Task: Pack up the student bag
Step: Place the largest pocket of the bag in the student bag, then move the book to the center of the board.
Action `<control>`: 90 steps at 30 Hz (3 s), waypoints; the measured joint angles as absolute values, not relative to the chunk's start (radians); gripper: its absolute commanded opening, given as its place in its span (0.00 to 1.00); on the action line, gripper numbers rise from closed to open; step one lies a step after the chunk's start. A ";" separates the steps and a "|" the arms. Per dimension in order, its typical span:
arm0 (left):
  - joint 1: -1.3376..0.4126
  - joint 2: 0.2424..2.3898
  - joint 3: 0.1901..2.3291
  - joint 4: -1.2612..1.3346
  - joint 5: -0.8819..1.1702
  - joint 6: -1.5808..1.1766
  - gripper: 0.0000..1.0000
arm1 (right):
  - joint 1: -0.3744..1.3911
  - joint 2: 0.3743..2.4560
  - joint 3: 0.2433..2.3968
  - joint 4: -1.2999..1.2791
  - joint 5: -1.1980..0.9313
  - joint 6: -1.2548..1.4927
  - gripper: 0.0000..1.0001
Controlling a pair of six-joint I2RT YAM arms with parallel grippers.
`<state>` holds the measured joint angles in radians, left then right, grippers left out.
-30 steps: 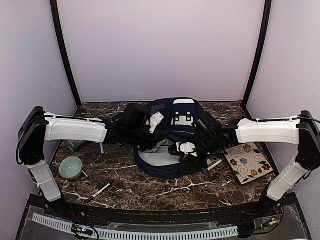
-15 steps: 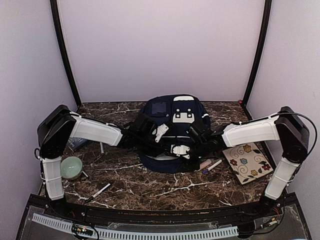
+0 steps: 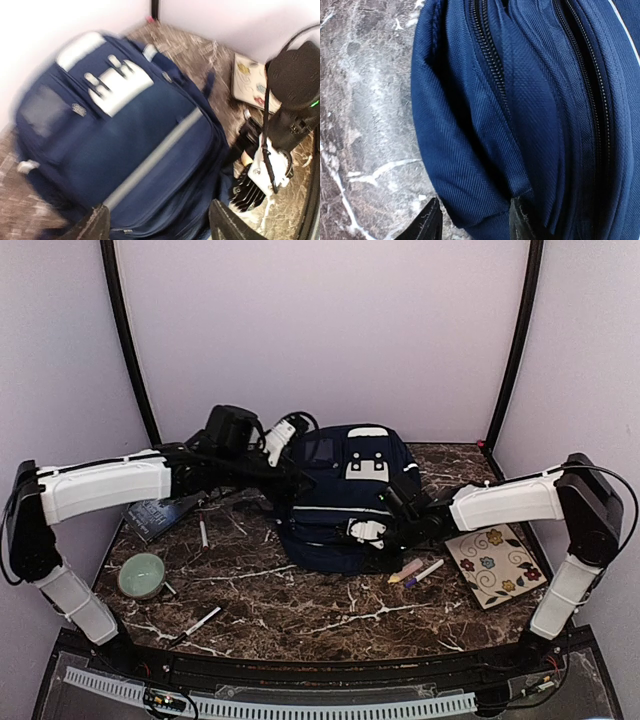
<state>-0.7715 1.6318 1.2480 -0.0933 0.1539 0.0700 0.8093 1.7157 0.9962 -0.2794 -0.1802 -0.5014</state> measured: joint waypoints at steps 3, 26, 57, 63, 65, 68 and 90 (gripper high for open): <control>-0.708 1.490 1.248 -0.125 0.074 0.057 0.80 | 0.804 1.694 0.996 -0.301 -0.218 -0.511 0.48; 0.179 1.638 1.036 -0.276 -0.133 -0.575 0.82 | 0.803 1.650 0.997 -0.368 -0.311 -0.543 0.50; 0.256 2.032 1.357 -0.224 0.020 -0.439 0.67 | 0.803 1.685 1.018 -0.393 -0.323 -0.567 0.51; 0.175 2.105 1.456 -0.210 0.041 -0.327 0.65 | 0.803 1.702 1.026 -0.394 -0.325 -0.568 0.50; 0.128 2.118 1.472 -0.200 0.043 -0.288 0.63 | 0.803 1.702 1.027 -0.396 -0.326 -0.568 0.50; 0.067 2.119 1.472 -0.196 0.036 -0.239 0.61 | 0.803 1.702 1.028 -0.398 -0.326 -0.568 0.50; -0.113 2.109 1.644 -0.501 -0.198 -0.229 0.60 | 0.805 1.702 1.034 -0.411 -0.329 -0.567 0.50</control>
<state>-0.1131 2.1090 1.6444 -0.5007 -0.1982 -0.2295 0.8047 1.7020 1.0344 -0.4110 -0.3286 -0.5674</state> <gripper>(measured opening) 0.596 0.503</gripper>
